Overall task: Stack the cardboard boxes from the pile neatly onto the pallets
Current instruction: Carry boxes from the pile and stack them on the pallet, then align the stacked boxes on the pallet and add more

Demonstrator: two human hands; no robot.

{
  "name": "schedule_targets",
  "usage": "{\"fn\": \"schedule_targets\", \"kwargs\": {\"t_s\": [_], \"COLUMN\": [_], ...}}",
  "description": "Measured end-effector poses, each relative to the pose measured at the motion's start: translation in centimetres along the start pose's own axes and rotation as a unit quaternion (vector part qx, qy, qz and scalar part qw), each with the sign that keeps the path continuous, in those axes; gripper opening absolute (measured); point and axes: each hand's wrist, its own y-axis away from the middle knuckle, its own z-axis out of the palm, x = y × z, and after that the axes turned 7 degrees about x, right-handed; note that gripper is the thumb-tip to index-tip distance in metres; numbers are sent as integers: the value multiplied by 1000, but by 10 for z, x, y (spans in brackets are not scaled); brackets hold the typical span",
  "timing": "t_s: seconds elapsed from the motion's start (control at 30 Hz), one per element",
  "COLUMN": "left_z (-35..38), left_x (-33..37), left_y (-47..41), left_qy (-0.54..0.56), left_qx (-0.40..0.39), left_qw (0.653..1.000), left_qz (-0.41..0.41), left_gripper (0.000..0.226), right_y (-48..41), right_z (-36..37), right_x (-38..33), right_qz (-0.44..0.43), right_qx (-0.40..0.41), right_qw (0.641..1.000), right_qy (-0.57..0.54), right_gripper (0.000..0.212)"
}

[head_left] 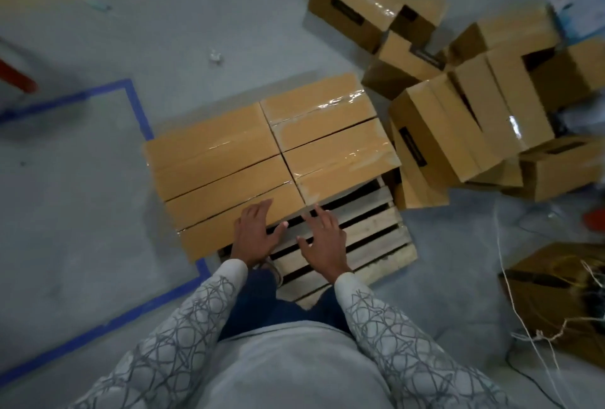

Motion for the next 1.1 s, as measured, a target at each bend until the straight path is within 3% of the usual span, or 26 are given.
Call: {"fn": "schedule_targets", "kwargs": {"t_s": [0.27, 0.47, 0.57, 0.67, 0.8, 0.97, 1.1], "left_z": [18, 87, 102, 98, 80, 46, 8], "left_x": [-18, -84, -116, -141, -171, -199, -237], "left_y": [50, 119, 182, 256, 319, 337, 325], "left_qy": [19, -10, 4, 23, 36, 51, 65], "left_qx": [4, -30, -34, -13, 19, 47, 27], "left_qw": [1000, 998, 998, 999, 999, 998, 997], "left_qz": [14, 60, 44, 33, 16, -7, -10], "left_gripper": [95, 95, 90, 85, 79, 70, 79], "right_y": [57, 116, 170, 234, 287, 303, 292], "right_z": [55, 144, 187, 211, 230, 237, 250], "right_x": [10, 54, 67, 59, 41, -1, -51], "right_qz": [23, 17, 45, 65, 18, -5, -42], "right_qx": [63, 127, 150, 119, 81, 91, 93], "right_qw": [996, 985, 976, 977, 985, 986, 986], "right_qy": [-59, -117, -150, -164, -150, -142, -129], "right_gripper": [56, 49, 49, 45, 43, 46, 46]}}
